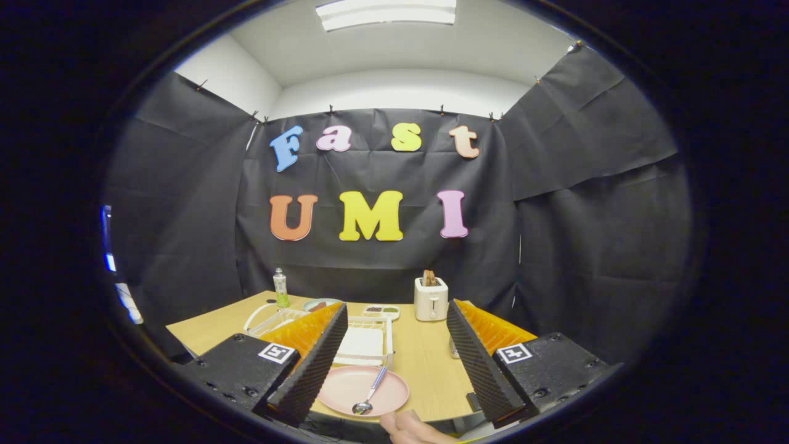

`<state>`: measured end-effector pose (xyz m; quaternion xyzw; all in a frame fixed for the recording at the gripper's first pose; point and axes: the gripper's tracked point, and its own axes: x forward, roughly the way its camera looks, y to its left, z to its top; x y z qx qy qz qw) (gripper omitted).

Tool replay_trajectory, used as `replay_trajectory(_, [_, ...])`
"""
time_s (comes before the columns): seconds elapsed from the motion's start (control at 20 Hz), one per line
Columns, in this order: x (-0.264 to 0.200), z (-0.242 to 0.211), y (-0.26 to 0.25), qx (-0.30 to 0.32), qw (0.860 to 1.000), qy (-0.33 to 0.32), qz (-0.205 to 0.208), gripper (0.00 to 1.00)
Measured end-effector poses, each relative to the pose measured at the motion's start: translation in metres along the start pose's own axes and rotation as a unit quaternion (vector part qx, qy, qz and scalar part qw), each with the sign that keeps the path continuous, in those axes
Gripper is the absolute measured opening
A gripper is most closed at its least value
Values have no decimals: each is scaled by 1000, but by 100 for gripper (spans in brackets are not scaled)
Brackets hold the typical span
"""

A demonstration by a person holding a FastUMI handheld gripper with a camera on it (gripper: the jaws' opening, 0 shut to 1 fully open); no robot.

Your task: Take the plate from the dish rack, then take the spoon from the basket and place it into the plate.

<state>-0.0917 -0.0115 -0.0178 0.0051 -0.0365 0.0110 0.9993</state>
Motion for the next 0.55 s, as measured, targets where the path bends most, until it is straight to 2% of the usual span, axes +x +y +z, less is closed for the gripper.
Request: replay_trajectory(0.55, [3, -8, -7, -3, 1000, 11, -5, 100])
